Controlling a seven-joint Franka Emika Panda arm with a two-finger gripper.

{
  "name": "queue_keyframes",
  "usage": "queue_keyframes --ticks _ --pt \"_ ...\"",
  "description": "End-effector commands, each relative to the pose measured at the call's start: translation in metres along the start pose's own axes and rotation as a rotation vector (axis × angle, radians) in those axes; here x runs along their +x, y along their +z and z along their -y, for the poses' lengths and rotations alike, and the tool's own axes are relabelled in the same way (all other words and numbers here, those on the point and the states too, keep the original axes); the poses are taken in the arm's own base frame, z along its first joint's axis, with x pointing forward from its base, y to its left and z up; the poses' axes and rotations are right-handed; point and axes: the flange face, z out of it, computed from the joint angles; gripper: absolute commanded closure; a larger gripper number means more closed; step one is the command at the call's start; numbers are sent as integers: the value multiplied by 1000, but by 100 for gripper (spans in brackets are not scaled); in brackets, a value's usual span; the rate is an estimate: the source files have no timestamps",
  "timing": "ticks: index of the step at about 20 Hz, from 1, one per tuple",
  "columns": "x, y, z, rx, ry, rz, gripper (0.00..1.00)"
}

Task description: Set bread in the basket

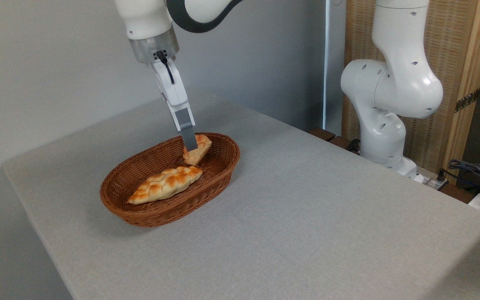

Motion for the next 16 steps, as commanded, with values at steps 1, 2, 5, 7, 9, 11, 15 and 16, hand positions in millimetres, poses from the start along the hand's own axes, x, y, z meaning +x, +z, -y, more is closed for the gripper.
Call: queue_keyframes --ticks 1,2,5,7,9,11,15,16 --pt "-21 -46 28 53 -120 -71 0" --pt "-29 -59 37 62 -164 -87 0" --pt "-62 -89 70 60 -236 -95 0" --pt "-82 -107 96 68 -288 -119 0" --pt "-90 -111 105 75 -304 -124 0" --pt "-92 -111 106 77 -312 -118 0" --pt "-114 -114 119 82 -350 -123 0" --pt "-116 -114 121 82 -354 -123 0"
